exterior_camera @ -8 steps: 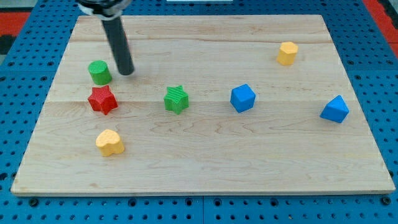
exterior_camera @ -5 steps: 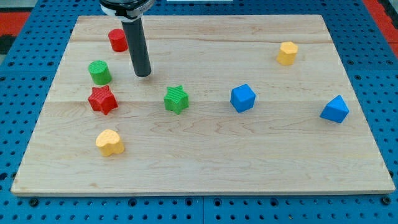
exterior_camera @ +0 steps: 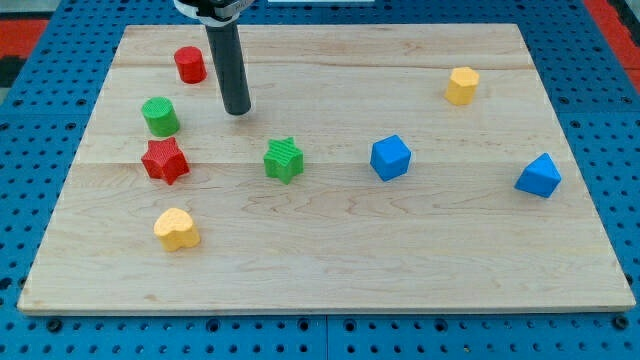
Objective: Push the green star into the green circle
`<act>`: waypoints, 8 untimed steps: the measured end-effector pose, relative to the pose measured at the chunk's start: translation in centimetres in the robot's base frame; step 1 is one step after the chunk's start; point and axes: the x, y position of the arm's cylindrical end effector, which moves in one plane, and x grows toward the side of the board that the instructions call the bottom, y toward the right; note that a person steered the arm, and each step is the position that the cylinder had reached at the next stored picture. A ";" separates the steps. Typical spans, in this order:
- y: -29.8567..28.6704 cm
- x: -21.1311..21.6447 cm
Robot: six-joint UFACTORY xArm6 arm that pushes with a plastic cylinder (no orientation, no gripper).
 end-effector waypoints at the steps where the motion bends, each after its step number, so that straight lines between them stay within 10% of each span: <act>1: 2.9 0.7; 6: 10.8 11.7; 8: 4.5 8.2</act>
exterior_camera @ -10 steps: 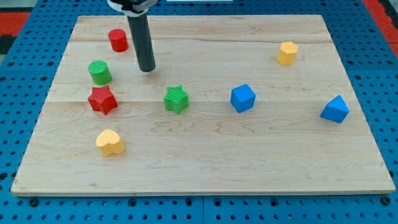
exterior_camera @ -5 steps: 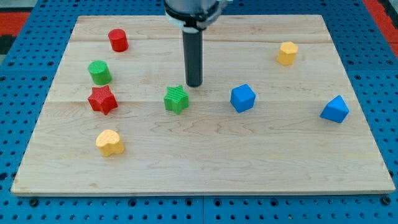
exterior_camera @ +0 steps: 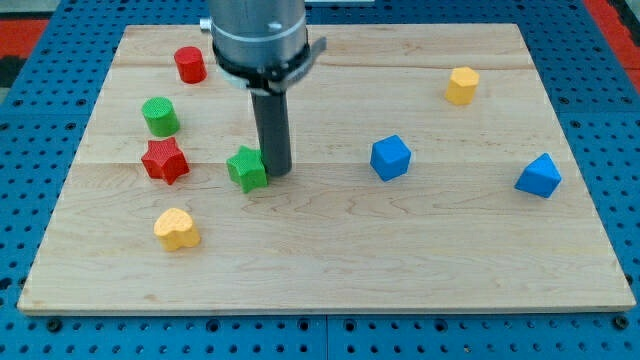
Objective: Push the green star into the green circle
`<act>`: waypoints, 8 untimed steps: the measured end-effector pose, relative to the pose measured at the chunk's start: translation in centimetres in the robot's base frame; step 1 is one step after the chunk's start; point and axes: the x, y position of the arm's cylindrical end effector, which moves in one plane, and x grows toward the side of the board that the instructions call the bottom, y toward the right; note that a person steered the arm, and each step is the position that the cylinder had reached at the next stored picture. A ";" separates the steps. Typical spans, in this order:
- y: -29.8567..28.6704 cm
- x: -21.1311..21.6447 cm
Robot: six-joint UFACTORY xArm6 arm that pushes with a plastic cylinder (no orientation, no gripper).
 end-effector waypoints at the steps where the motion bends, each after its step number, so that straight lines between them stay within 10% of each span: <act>1: -0.7 0.9; 2: 0.8 5.3; 8: -7.3 -3.7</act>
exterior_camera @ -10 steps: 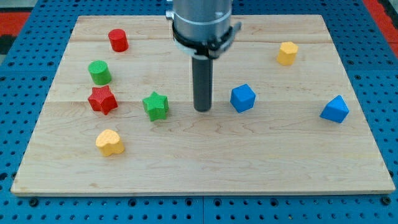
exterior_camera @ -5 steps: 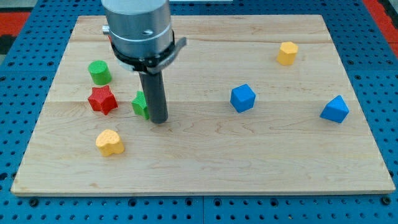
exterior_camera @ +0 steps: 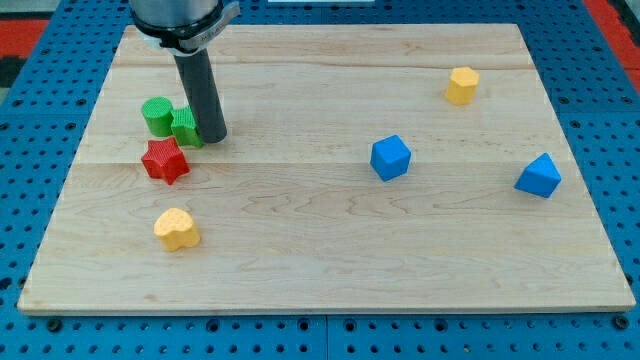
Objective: Push the green star into the green circle
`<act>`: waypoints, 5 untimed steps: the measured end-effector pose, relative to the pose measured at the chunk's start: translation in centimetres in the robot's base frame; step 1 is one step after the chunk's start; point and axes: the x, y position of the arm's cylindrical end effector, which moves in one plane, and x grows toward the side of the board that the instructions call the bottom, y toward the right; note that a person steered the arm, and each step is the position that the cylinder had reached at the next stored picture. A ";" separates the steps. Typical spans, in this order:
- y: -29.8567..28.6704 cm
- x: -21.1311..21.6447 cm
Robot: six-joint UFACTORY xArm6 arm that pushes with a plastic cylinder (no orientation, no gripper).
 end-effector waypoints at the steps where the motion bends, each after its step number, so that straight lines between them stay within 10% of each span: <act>1: 0.0 0.0; 5: -0.5 -3.1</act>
